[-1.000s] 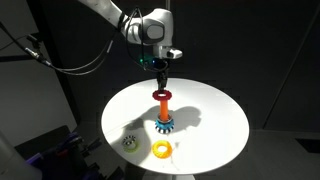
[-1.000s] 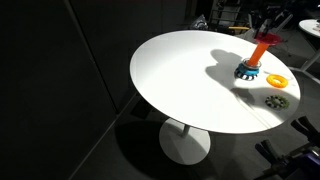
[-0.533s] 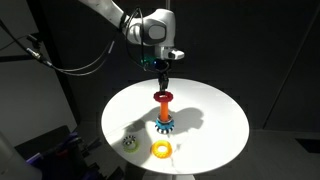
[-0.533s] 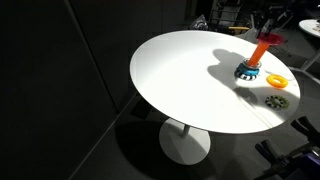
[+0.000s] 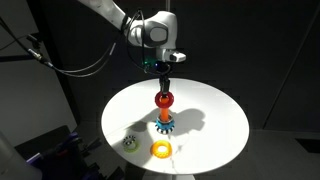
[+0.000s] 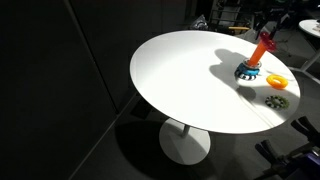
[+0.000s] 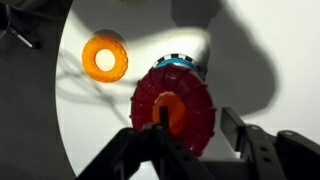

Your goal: Place the red ring on the stack

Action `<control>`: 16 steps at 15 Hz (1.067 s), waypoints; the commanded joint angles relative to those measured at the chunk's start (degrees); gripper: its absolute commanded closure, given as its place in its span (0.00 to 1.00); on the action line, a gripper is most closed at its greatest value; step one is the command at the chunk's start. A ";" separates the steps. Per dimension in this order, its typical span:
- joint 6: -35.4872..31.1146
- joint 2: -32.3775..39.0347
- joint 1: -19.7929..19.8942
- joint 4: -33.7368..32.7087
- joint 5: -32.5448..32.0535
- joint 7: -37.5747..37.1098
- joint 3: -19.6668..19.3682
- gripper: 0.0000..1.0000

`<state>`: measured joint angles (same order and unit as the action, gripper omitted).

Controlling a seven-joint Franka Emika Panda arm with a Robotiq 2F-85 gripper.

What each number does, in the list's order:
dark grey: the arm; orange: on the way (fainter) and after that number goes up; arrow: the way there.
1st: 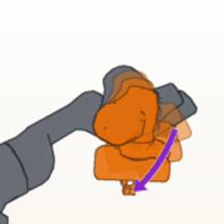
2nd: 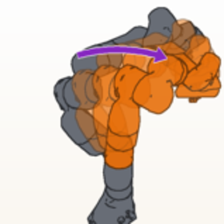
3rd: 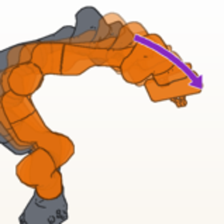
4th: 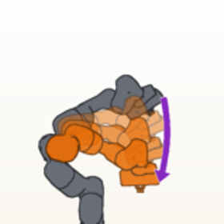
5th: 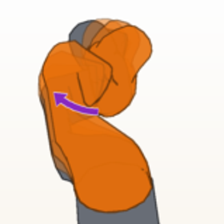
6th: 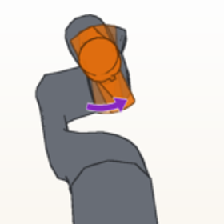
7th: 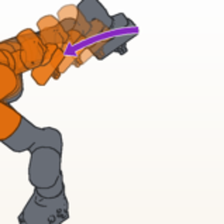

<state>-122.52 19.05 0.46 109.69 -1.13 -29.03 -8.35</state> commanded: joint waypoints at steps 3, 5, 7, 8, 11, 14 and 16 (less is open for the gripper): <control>0.73 0.23 0.11 -0.32 -0.64 -0.52 -0.22 0.00; 0.77 0.23 0.09 -0.38 -0.59 -0.60 -0.22 0.00; 0.45 0.11 0.10 -0.30 -0.41 -0.47 -0.12 0.00; 0.37 0.03 0.17 -0.27 -0.16 -0.16 -0.01 0.00; -0.31 -0.37 0.46 0.04 0.87 0.95 0.40 0.00; -0.73 -0.70 0.50 0.35 1.09 1.25 0.57 0.00; -1.71 -1.04 0.60 0.74 1.45 1.53 0.73 0.00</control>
<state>-122.99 19.31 0.46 109.70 -0.96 -28.88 -8.18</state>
